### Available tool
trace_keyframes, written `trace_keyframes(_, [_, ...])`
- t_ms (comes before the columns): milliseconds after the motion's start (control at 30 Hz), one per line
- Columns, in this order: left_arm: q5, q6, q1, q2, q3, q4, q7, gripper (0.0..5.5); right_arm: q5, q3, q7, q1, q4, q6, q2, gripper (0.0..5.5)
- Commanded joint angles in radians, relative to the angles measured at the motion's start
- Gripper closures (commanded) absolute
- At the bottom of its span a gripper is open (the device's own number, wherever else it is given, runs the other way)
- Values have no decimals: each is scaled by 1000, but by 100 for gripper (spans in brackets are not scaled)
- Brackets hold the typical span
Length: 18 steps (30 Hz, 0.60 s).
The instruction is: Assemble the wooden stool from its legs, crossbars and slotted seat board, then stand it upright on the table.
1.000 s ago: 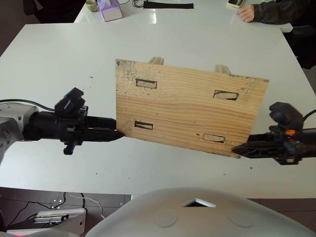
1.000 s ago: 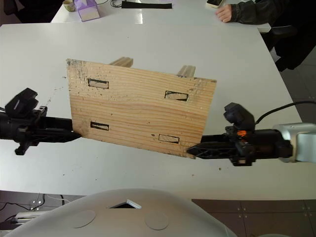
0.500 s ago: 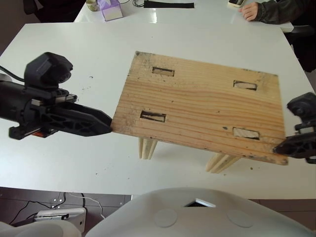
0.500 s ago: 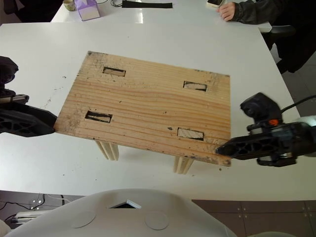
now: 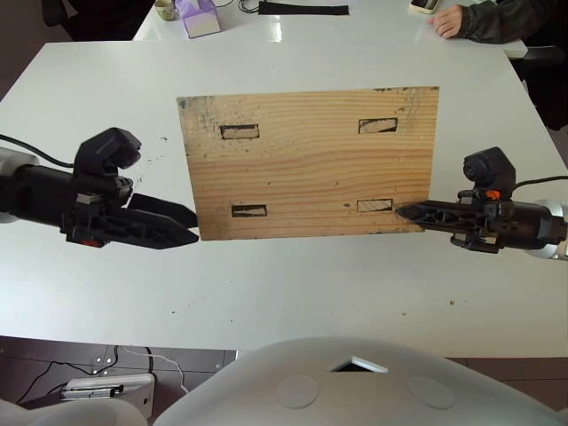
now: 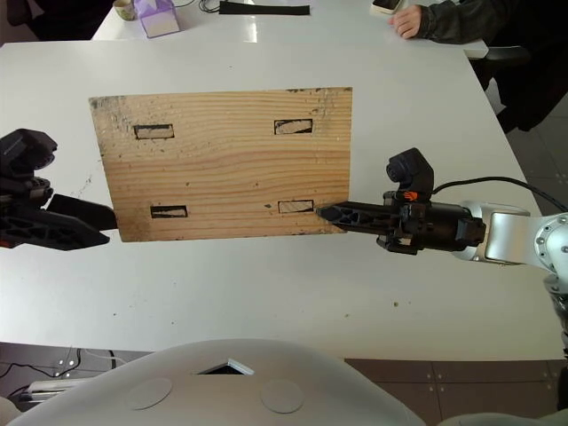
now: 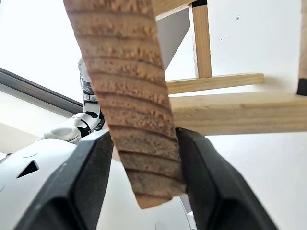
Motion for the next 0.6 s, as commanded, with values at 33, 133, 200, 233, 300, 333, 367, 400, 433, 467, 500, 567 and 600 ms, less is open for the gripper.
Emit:
trace_keyframes(33, [26,-11,-54,-46,6,31,12,129,16,-6,74,-111,70,79,27,264])
trace_keyframes(133, [27,-2,-82,-78,16,44,33,82,16,6,93,-148,85,107,33,217])
trace_keyframes(200, [19,14,-116,-103,27,59,57,52,16,13,111,-169,91,123,29,186])
trace_keyframes(233, [18,22,-134,-115,32,68,67,32,16,14,112,-180,98,128,31,166])
trace_keyframes(300, [25,36,-172,-135,33,94,86,14,16,6,91,-199,132,132,47,161])
trace_keyframes(333, [19,50,-190,-141,33,105,84,14,16,-1,67,-209,156,133,56,161])
trace_keyframes(367, [17,61,-205,-143,33,113,82,14,16,-5,51,-222,184,140,60,161])
trace_keyframes(400, [14,69,-223,-147,33,122,79,14,16,-9,42,-240,219,153,65,161])
trace_keyframes(433, [13,79,-250,-157,33,140,83,14,16,-12,40,-255,246,167,68,161])
trace_keyframes(467, [15,88,-272,-170,35,157,95,14,16,-17,30,-267,265,176,76,161])
trace_keyframes(500, [16,97,-286,-182,39,167,106,14,16,-21,22,-281,282,184,83,161])
trace_keyframes(567, [33,70,-240,-186,56,136,106,14,16,-47,-26,-277,267,168,94,161])
trace_keyframes(600, [59,24,-177,-177,73,95,90,14,16,-66,-60,-248,225,144,93,161])
